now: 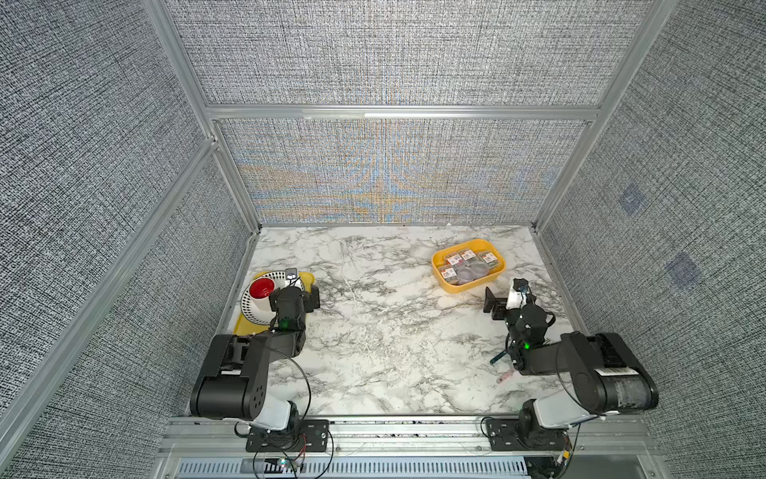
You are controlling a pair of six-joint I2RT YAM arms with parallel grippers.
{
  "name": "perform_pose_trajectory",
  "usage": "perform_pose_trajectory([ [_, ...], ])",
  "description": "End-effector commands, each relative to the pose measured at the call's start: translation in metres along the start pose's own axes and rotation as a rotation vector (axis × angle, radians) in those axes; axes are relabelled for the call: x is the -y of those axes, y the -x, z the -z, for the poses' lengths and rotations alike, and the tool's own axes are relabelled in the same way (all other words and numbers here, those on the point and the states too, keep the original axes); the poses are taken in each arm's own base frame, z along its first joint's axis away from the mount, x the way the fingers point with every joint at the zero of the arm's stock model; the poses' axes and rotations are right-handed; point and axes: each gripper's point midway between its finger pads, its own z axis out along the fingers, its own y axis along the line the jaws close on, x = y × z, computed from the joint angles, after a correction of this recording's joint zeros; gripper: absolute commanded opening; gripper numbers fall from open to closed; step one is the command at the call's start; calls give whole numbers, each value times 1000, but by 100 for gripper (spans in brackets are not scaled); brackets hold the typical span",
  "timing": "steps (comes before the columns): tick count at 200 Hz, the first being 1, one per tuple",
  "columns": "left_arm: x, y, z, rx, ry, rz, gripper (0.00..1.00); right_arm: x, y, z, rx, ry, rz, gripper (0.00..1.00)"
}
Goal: Take the paper clips out of the storage box
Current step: Move the storage box to the center of the board.
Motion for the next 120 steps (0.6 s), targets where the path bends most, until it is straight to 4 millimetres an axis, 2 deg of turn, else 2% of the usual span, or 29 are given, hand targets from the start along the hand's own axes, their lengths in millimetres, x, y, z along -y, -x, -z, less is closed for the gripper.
perform_pose_trajectory([
  [1,-1,5,0,16,6,3,100,1,6,-2,20,-9,6,99],
  [120,-1,4,-1,13,4,2,100,1,7,-2,20,5,-4,99],
])
